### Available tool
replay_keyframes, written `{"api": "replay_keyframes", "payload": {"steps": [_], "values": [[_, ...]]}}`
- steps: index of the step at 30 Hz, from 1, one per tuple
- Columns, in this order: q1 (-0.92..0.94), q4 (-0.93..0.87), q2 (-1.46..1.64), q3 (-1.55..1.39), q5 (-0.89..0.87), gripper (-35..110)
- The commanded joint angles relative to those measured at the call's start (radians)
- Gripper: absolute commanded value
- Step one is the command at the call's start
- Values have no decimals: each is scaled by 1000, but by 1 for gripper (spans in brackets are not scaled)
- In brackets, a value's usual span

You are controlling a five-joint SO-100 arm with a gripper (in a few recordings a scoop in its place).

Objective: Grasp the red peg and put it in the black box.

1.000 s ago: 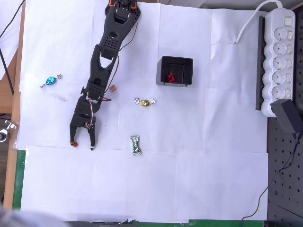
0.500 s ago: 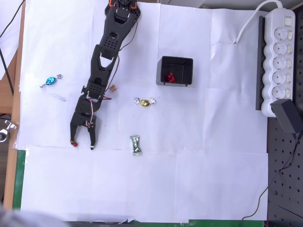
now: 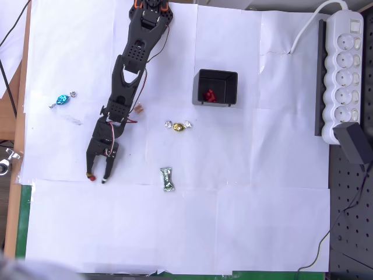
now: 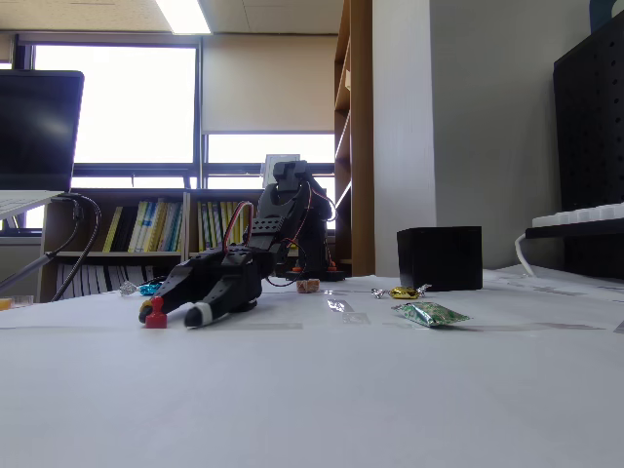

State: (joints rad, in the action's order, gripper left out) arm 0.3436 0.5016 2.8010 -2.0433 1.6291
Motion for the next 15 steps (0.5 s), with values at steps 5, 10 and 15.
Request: {"api": "replay_keyframes", "payload": {"steps": [5, 10, 15], "values": [[14, 15, -15, 5, 0, 0], [14, 12, -15, 3, 2, 0], [3, -40, -60, -9, -17, 0]]}}
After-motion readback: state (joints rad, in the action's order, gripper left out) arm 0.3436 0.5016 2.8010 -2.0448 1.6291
